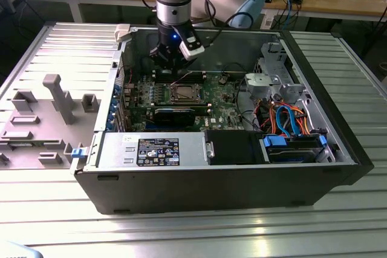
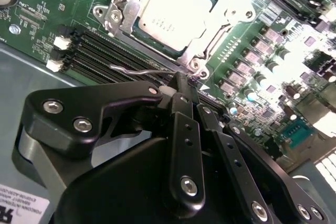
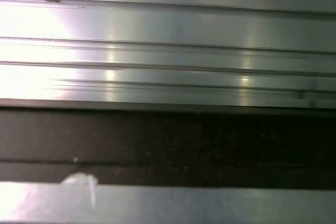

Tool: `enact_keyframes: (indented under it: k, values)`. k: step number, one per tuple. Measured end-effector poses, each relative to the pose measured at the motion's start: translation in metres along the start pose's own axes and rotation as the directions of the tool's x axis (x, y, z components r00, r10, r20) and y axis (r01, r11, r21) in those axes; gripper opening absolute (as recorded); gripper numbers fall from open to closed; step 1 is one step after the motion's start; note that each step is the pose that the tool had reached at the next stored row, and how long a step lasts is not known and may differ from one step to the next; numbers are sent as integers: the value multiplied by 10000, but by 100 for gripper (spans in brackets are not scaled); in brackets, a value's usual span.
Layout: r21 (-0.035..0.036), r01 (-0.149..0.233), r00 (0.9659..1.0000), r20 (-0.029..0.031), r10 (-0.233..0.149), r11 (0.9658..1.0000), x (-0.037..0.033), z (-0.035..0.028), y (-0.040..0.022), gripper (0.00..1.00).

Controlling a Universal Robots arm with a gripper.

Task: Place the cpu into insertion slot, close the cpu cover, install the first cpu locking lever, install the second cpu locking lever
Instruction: 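Install the first cpu locking lever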

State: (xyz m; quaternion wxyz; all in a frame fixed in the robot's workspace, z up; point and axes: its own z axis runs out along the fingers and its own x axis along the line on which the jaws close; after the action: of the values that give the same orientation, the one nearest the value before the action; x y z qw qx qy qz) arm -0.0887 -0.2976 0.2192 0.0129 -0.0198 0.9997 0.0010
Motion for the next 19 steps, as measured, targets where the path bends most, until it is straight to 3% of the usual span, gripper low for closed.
enact_keyframes:
  k: [6,19]
  values:
    - [-1,-1,10000,-15,1,10000,-74,47,-2,11]
    - [-4,0,10000,-78,0,10000,-314,148,-4,11]
